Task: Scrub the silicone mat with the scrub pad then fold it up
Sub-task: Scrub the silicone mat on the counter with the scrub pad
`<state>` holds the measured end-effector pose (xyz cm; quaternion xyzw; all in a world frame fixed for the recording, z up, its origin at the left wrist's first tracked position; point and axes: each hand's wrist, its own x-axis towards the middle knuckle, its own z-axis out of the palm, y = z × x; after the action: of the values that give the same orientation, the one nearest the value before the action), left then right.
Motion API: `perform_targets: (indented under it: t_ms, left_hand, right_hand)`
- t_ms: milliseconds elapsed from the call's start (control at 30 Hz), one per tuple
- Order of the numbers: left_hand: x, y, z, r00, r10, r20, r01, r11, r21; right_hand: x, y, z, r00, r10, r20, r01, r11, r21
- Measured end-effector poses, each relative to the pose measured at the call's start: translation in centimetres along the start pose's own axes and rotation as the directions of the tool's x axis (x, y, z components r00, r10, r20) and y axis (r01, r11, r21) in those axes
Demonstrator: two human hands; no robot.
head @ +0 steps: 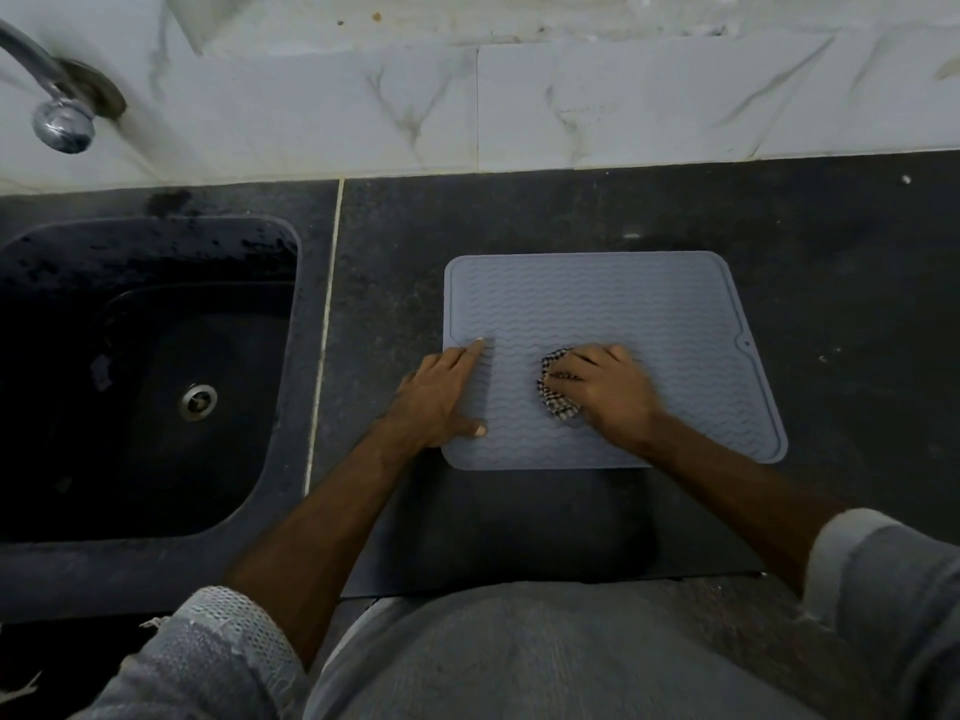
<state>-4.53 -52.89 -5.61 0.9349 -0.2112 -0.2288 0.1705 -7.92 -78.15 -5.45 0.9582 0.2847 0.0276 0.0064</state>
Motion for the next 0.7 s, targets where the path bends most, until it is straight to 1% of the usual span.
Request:
perform_targets:
  t_ms: [67,133,200,267,400,500,600,700]
  left_hand:
    - [0.1,-0.8,-0.5,0.998,0.045,0.044,-0.044,0.999,-0.026]
    - [0.3,-1.7,-1.3,0.987,0.12,0.105,-0.116,0.992,-0.039]
    - [0.5,-2.2,-1.8,0.975,0.175,0.138,-0.175,0.984,-0.016]
    - [0.6,-2.4,-1.9,0.97,0.197,0.139,-0.199,0.98,-0.003]
    - [0.4,-2.8,-1.8,0.972,0.198,0.128,-0.199,0.98,-0.005]
    - [0.3,-3.0,-1.8,0.972,0.197,0.128,-0.2,0.98,0.013]
    - [0.5,-2.7,-1.7,0.973,0.188,0.137,-0.196,0.98,0.043]
    - [0.6,-2.6,-1.6,0.979,0.17,0.117,-0.178,0.982,0.066]
  right_hand:
    - [1.1,-1.0,-0.1,0.999,0.035,-0.027,-0.034,0.999,0.031]
    - [2.7,-2.6,-0.1,0.999,0.032,-0.04,-0.029,0.996,0.079]
    - [4.3,-4.3,0.1,1.0,-0.001,-0.01,0.002,0.994,0.114]
    - [4.8,-5.0,0.4,0.999,-0.013,0.034,0.01,0.994,0.113]
    - [1.8,-2.4,0.6,1.0,-0.006,0.001,0.006,0.997,0.078]
    - [0.0,-0.7,0.2,0.999,0.043,0.019,-0.044,0.997,0.06]
    - [0.9,-1.3,-0.3,0.997,0.07,0.02,-0.071,0.996,0.062]
    - [3.5,-3.9,-0.5,1.0,0.019,-0.011,-0.018,0.996,0.091]
